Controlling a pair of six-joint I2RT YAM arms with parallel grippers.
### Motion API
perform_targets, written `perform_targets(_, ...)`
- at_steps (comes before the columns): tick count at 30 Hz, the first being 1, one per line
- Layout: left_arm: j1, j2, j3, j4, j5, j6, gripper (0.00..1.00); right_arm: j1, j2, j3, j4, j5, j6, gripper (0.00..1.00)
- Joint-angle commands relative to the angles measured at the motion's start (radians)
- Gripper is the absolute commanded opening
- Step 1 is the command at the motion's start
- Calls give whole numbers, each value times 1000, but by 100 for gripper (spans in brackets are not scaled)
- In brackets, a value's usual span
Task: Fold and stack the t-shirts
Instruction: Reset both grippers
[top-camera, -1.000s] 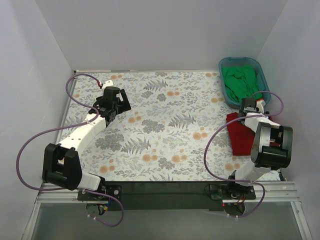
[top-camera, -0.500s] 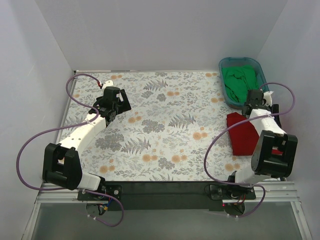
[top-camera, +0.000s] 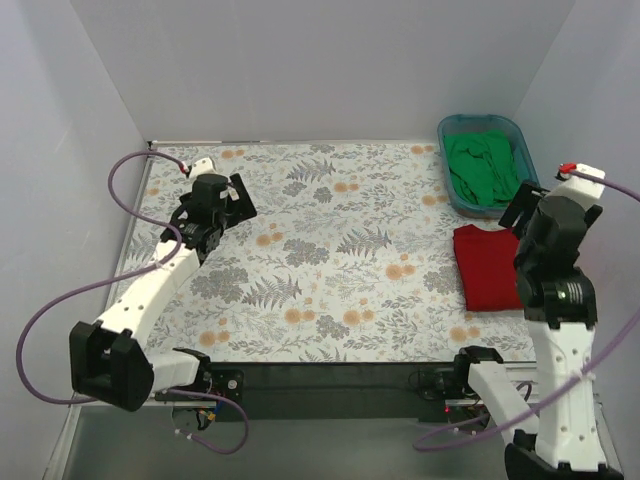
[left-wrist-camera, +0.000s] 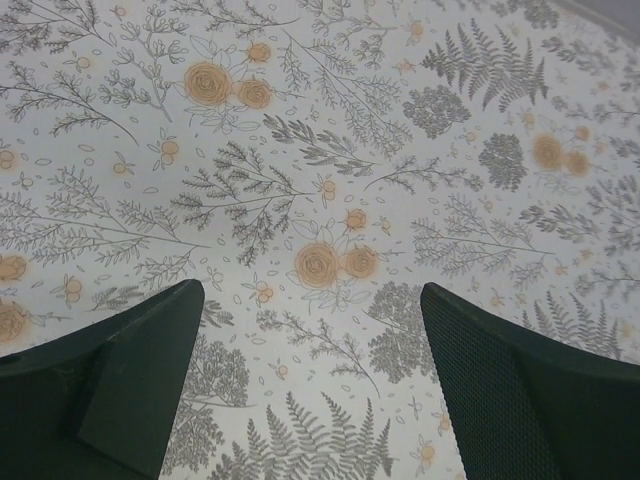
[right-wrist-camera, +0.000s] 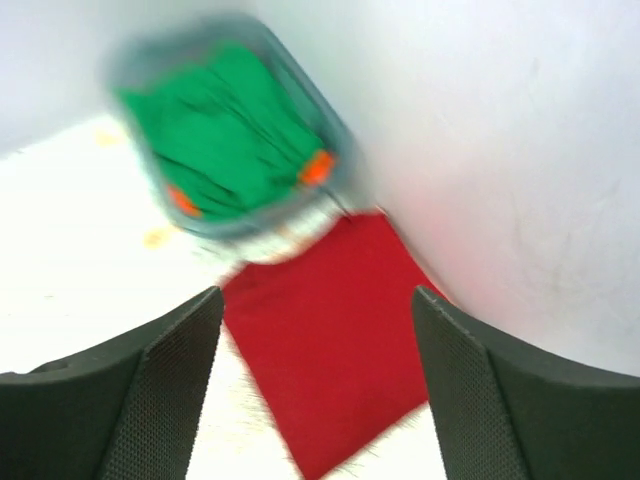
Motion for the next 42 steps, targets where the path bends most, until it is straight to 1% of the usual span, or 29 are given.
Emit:
perform_targets(1,1,-190,-16,-129,25,-59,90,79,-130,49,-47,-52,26,84)
perform_targets(2,1,-241,-32,-155,28,-73,91,119,-167,47,-47,-45,21,86)
perform_targets(3,1,-289,-39,-181,37,-101,91,133,-207,37,-47,-44,18,91)
perform_targets(4,-1,-338,-48,-213,45,-106,91,145,-248,12,-47,-44,16,98)
perform_targets(5,-1,-458,-77,-221,47,-115,91,159,-330,-5,-42,-45,9,98)
perform_targets(6,-1,-514,-93,-223,54,-125,92,164,-371,-19,-38,-44,1,98)
perform_targets(7,-1,-581,-111,-224,65,-129,93,170,-446,-52,-33,-44,-8,98)
perform_targets(8,-1,-685,-125,-226,62,-135,93,176,-480,-68,-19,-44,-20,98)
perform_targets(9,-1,-740,-148,-230,59,-142,95,177,-510,-83,-13,-51,-33,98)
perform_targets(10,-1,-783,-154,-238,61,-150,95,179,-567,-110,-5,-65,-47,98)
perform_targets(11,-1,-820,-159,-240,54,-150,95,180,-590,-121,5,-81,-62,98)
perform_targets(12,-1,-890,-167,-240,44,-152,96,179,-613,-137,25,-102,-86,98)
perform_targets(13,-1,-918,-173,-237,35,-149,96,180,-648,-149,33,-107,-93,98)
perform_targets(15,-1,-994,-193,-214,2,-130,97,185,-670,-181,53,-104,-96,98)
perform_targets(19,-1,-1103,-261,-143,-8,-60,97,197,-687,-210,87,-84,-105,98)
perform_targets(21,-1,-1136,-288,-116,-19,-31,96,208,-686,-223,96,-76,-106,98)
perform_targets(23,-1,-1176,-329,-92,-21,-9,98,214,-690,-229,107,-73,-108,98)
perform_targets(29,-1,-1263,-421,-8,-19,5,98,225,-698,-240,137,-65,-126,98)
perform_targets(35,-1,-1254,-455,9,-15,8,98,231,-699,-256,150,-87,-126,98)
perform_targets(36,-1,-1251,-461,18,-13,11,98,233,-698,-256,151,-87,-152,98)
perform_targets(42,-1,-1243,-489,61,-18,25,98,239,-696,-266,154,-104,-165,98)
